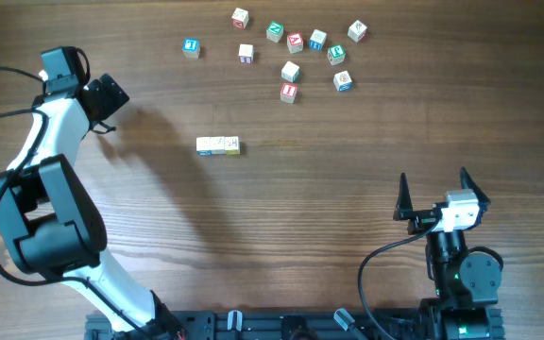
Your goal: Form a horizontal line
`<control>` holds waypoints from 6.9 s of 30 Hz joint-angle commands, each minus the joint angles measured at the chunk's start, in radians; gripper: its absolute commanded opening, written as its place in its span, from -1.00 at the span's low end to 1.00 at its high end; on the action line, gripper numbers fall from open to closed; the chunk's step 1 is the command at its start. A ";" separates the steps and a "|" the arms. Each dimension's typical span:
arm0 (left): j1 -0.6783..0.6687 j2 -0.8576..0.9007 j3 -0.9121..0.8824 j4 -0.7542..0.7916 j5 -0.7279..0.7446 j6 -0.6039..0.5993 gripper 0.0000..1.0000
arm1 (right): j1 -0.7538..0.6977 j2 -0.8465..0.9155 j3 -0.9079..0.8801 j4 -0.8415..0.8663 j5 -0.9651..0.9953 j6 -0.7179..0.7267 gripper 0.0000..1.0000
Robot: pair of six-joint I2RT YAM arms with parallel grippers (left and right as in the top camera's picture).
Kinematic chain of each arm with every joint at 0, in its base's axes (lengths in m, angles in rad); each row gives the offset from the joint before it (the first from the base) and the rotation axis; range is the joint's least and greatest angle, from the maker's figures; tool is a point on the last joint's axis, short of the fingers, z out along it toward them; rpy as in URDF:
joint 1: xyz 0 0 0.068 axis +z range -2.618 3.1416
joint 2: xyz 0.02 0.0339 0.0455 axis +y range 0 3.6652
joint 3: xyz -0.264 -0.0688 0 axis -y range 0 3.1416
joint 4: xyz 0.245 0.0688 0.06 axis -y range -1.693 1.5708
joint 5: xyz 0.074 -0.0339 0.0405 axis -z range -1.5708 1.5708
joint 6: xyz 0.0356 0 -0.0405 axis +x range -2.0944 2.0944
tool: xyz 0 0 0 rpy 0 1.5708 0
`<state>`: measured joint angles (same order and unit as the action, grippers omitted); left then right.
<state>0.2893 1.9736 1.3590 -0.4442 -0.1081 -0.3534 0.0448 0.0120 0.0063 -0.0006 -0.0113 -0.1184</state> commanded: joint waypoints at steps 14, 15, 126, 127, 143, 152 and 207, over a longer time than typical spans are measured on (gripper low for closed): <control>0.003 0.007 0.000 0.000 -0.010 0.005 1.00 | -0.005 -0.005 -0.001 0.003 -0.013 -0.012 1.00; 0.003 0.007 0.000 0.000 -0.010 0.005 1.00 | -0.005 -0.005 -0.001 0.004 -0.013 -0.012 1.00; 0.003 0.007 0.000 0.000 -0.010 0.005 1.00 | 0.369 2.427 2.132 -0.645 0.151 0.429 -0.56; 0.003 0.007 0.000 0.000 -0.010 0.005 1.00 | 0.366 2.399 2.133 -0.643 0.157 0.420 -0.56; 0.003 0.007 0.000 0.000 -0.010 0.005 1.00 | 0.369 2.006 2.119 -1.149 -0.171 0.410 -0.59; 0.003 0.007 0.000 0.000 -0.010 0.005 1.00 | 0.467 2.025 1.745 -0.977 -0.220 0.559 -0.56; 0.003 0.007 0.000 0.000 -0.010 0.005 1.00 | 0.624 2.076 1.405 -0.317 0.221 0.758 -0.07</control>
<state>0.2893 1.9736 1.3590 -0.4450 -0.1081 -0.3534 0.6846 2.0708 1.4151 -0.3244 0.1299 0.6315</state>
